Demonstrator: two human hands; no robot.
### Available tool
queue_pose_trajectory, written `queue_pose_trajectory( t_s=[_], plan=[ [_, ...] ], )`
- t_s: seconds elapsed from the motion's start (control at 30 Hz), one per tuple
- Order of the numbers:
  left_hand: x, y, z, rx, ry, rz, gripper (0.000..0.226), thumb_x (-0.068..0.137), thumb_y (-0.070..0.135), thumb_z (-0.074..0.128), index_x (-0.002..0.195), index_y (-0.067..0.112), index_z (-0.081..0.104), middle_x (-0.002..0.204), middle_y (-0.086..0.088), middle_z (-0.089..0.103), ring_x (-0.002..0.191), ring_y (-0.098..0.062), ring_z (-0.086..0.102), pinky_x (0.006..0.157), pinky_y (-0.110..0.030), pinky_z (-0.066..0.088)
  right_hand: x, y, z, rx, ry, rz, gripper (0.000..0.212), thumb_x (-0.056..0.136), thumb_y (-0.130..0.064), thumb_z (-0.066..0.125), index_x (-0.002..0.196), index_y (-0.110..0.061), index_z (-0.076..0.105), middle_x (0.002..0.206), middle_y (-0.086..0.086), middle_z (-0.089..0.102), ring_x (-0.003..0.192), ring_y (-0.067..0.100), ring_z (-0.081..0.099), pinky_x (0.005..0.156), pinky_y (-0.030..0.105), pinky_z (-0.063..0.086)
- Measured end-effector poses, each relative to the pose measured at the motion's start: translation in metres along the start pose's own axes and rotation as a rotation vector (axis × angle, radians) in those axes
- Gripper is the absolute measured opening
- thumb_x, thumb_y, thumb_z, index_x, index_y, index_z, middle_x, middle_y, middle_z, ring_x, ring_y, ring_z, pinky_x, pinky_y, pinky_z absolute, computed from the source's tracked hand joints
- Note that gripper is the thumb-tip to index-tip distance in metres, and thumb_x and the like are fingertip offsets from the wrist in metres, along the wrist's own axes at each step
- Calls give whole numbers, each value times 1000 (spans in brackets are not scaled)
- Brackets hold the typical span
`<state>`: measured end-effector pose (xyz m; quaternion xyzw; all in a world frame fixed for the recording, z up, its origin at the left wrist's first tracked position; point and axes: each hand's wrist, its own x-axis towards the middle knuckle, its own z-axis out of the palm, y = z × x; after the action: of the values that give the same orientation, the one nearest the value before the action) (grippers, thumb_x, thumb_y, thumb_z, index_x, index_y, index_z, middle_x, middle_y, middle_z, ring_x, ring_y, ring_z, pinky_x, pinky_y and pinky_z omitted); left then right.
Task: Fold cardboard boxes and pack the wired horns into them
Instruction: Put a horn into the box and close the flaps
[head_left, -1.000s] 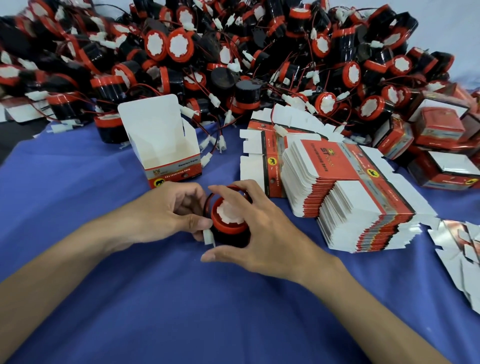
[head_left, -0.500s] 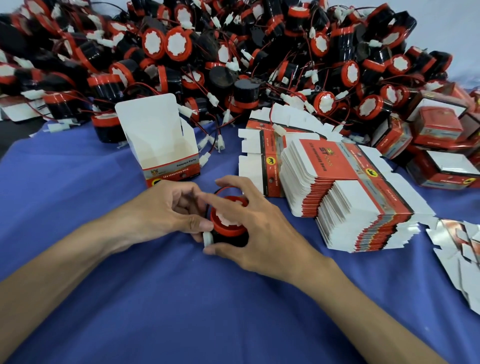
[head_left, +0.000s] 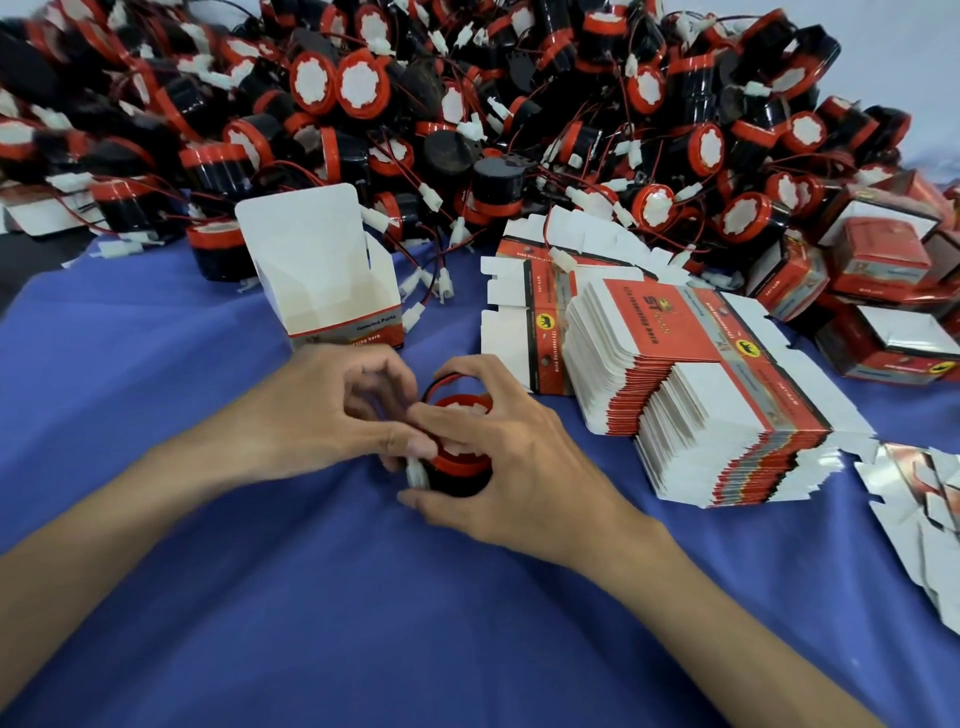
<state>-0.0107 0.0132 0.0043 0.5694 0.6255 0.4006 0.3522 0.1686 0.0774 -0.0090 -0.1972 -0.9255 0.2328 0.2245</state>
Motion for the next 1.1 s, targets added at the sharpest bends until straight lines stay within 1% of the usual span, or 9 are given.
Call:
queue_pose_trajectory(
  t_s=[0.13, 0.2, 0.27, 0.37, 0.47, 0.67, 0.83, 0.9, 1.1],
  plan=[
    [-10, 10, -12, 394, 635, 695, 18, 94, 24, 57, 83, 11, 57, 89, -7, 65, 88, -4, 62, 79, -17, 47, 2, 0, -2, 17, -20, 20, 46, 70, -40, 82, 111, -28, 66, 126, -1, 42, 99, 14, 56, 86, 33, 54],
    [-7, 1, -25, 537, 812, 700, 27, 97, 31, 52, 92, 5, 59, 109, -21, 54, 110, -19, 51, 97, -24, 38, 7, 2, -5, 40, -36, 24, 44, 69, -38, 82, 109, -27, 67, 122, -2, 43, 97, 12, 55, 86, 27, 52],
    [-1, -12, -33, 536, 873, 458, 40, 93, 53, 51, 100, 14, 59, 119, -33, 46, 121, -33, 45, 106, -31, 32, 16, 1, -11, 70, -26, 9, 42, 69, -35, 83, 107, -26, 69, 116, -3, 46, 96, 7, 53, 87, 15, 45],
    [9, -31, -35, 377, 774, 303, 44, 85, 46, 58, 111, 10, 59, 129, -11, 37, 131, -10, 37, 112, -27, 31, 37, -9, -26, 75, -5, -38, 40, 70, -33, 83, 106, -27, 69, 114, -3, 48, 97, 1, 50, 88, 3, 36],
    [18, -34, -38, 87, 639, 242, 28, 79, 42, 60, 104, 35, 51, 104, 13, 60, 99, 5, 57, 86, -18, 48, 68, -25, -40, 71, 40, -127, 43, 69, -33, 84, 109, -23, 70, 113, 4, 52, 99, 4, 51, 91, 7, 38],
    [12, -35, -24, 263, 365, 364, 46, 83, 6, 67, 100, 46, 53, 97, 52, 53, 93, 30, 50, 71, 6, 38, 111, -45, -35, 99, 8, -149, 39, 74, -36, 80, 109, -26, 69, 115, 2, 49, 105, 12, 50, 93, 27, 44],
    [12, -36, -28, 59, 339, 273, 73, 61, 42, 79, 122, 29, 40, 105, 27, 59, 101, 19, 55, 79, -3, 44, 112, -34, -18, 19, -62, -161, 43, 75, -36, 79, 114, -22, 66, 127, 6, 39, 110, 15, 50, 95, 31, 44],
    [13, -38, -29, -7, 307, 202, 74, 56, 49, 85, 107, 36, 34, 102, 29, 56, 100, 11, 59, 80, -12, 50, 109, -26, -19, -49, -45, -178, 44, 77, -36, 78, 116, -21, 65, 128, 9, 34, 107, 16, 49, 91, 29, 46],
    [15, -43, -27, -3, 307, 259, 63, 68, 31, 86, 92, 24, 29, 92, 0, 52, 75, 0, 61, 70, -11, 50, 105, -14, -20, -251, -28, -226, 49, 82, -40, 72, 123, -15, 61, 130, 13, 33, 91, 14, 50, 82, 18, 44]
  ],
)
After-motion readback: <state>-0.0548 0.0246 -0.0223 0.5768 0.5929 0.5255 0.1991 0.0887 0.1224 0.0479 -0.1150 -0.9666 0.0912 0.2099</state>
